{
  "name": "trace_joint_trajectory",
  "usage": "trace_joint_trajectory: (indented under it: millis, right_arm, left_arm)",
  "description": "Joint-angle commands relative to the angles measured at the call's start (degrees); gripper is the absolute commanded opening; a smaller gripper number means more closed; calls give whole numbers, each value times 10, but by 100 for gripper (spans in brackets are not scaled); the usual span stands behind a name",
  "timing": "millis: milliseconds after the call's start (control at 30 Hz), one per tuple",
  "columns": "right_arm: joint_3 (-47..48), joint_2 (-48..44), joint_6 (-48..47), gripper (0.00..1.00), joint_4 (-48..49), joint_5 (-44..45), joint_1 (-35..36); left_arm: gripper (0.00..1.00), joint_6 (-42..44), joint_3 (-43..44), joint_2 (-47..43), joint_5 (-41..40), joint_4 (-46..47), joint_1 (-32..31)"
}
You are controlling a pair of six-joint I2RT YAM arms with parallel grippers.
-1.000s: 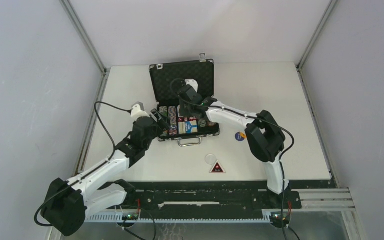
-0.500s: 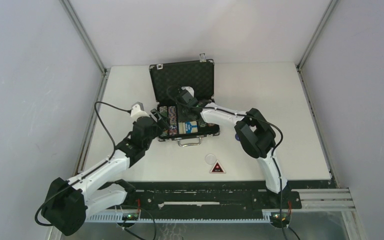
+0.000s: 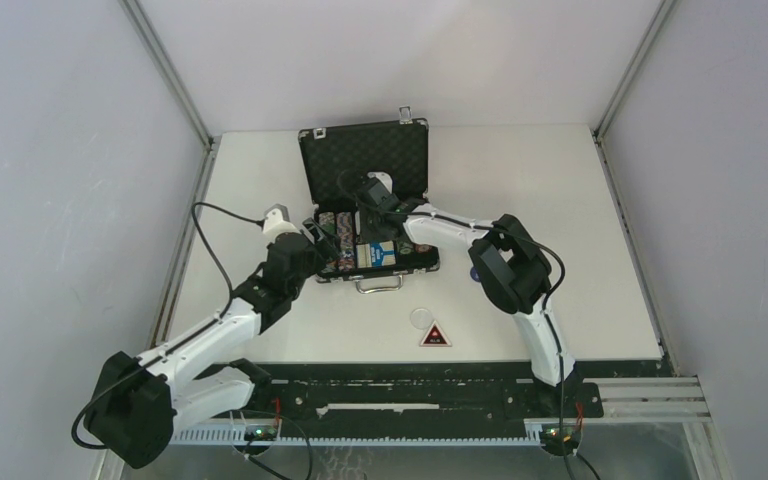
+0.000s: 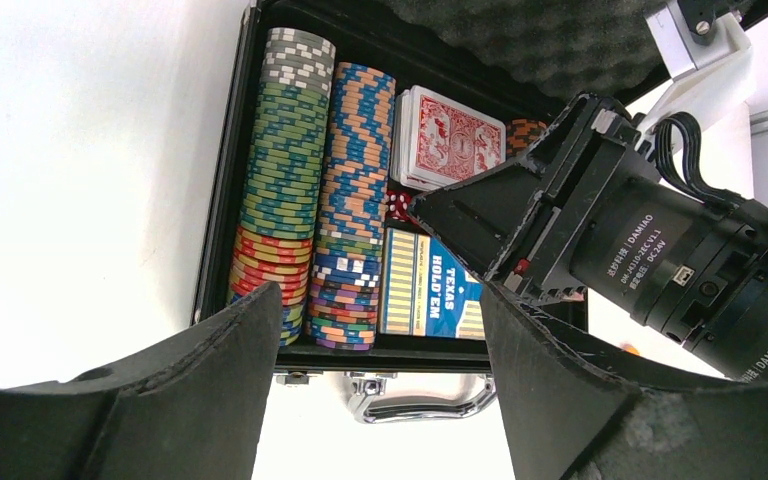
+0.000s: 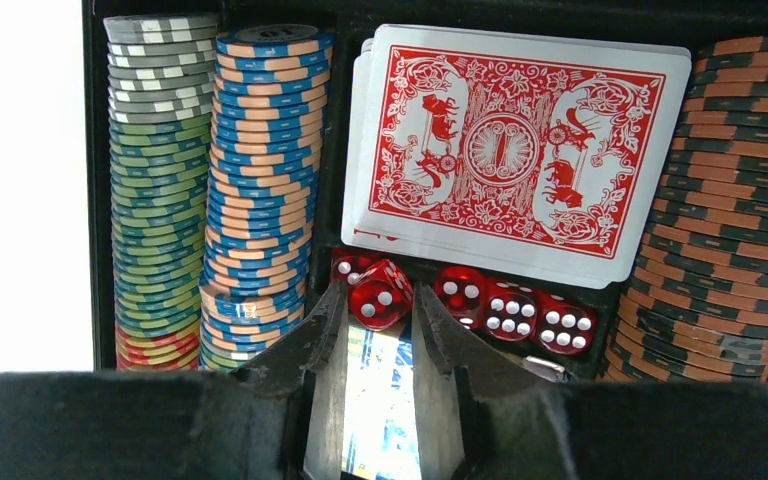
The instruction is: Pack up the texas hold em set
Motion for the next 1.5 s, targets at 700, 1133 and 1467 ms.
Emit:
trace_joint_trajectory:
  millis: [700, 1133, 1467]
  right_arm:
    - [-26, -97, -44, 52, 7, 128, 45]
    - [-224, -246, 0, 47, 44, 143, -13]
    - [-428, -409, 45, 56, 40, 167, -96]
  left_arm:
    - [76, 11, -1, 3, 27, 24, 4]
    - [76, 12, -1, 8, 40, 31, 4]
    - [75, -2, -6, 12, 54, 41, 4]
